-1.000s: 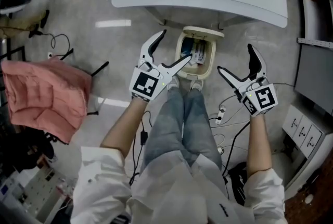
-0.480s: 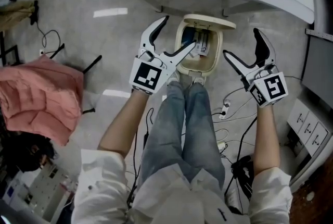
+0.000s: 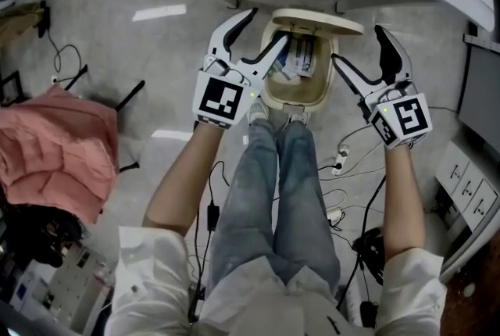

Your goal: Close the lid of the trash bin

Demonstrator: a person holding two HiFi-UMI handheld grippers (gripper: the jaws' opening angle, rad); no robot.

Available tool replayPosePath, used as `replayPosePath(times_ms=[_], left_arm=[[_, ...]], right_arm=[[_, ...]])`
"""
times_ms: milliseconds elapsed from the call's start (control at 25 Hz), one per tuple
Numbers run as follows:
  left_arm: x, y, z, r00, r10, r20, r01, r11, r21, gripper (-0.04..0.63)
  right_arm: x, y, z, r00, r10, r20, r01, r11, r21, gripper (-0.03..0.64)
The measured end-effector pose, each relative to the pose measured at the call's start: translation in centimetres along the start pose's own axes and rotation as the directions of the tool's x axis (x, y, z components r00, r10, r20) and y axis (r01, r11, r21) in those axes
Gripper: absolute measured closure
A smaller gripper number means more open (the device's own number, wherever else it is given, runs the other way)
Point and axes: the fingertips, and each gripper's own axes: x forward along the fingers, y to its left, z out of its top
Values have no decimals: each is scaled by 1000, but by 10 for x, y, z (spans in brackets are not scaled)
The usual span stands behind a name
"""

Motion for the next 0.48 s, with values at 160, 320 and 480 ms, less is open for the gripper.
replayPosePath(times_ms=[160,320,480], left_arm=[[10,2,-7,1000,-9,-3,9,1000,18,353],[17,4,-15,1000,-11,-13,11,1000,14,377],[24,7,-20,1000,-5,-21,6,999,31,402]], right_arm=[[10,-12,-6,999,-32,3,32,999,4,190],[18,-21,-14,999,-49,-2,49,999,14,202],[24,-26,-20,998,-62,-17,62,998,-8,235]])
